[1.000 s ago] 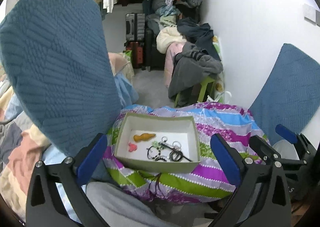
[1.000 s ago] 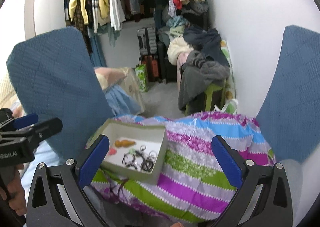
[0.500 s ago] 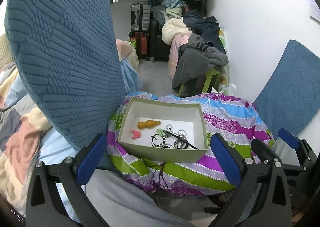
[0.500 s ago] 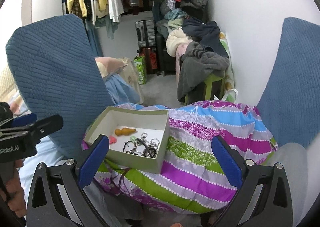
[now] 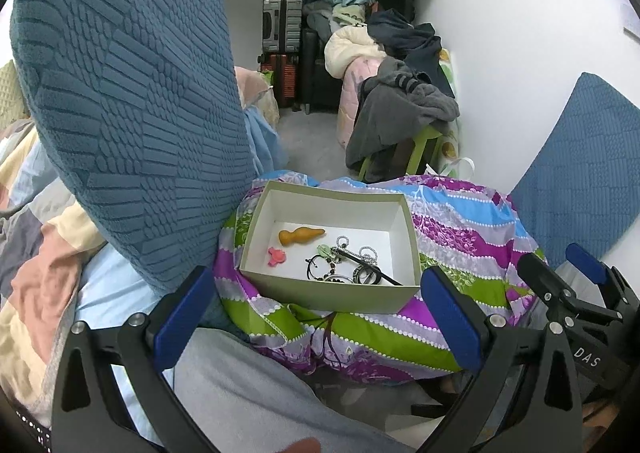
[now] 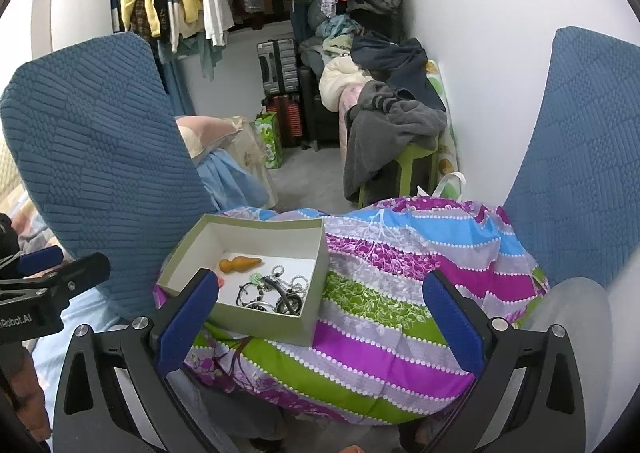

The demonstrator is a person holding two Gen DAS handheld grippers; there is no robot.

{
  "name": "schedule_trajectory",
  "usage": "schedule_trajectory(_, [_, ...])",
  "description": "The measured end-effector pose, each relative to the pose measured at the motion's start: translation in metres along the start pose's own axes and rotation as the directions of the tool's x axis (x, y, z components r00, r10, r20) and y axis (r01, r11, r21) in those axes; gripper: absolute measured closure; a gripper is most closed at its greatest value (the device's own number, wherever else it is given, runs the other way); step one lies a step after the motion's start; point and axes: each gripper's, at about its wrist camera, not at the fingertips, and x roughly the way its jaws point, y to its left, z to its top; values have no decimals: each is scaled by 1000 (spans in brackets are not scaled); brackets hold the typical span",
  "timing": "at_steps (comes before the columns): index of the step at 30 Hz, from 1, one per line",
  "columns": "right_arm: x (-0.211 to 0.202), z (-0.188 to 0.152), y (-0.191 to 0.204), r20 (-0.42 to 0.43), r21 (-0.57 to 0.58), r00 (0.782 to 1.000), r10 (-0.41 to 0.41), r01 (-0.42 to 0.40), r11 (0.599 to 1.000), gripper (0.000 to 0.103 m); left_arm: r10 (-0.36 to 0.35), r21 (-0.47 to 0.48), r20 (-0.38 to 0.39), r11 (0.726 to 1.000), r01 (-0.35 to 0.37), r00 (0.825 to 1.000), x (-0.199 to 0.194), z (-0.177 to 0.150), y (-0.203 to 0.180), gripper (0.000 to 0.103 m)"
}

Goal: Organize jewelry

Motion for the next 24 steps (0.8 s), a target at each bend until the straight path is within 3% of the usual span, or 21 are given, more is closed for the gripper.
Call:
schedule_trajectory(10, [2,-1,0,-6,-7,1000,-3,3,1000,0,-3,-17,16,1000,3,1000,-3,-1,-2,1])
schedule_trajectory(24, [2,-3,-3,-11,-13,1000,-10,10,1000,0,3,-13,-20,1000,-4,1000,4,-3,1,1])
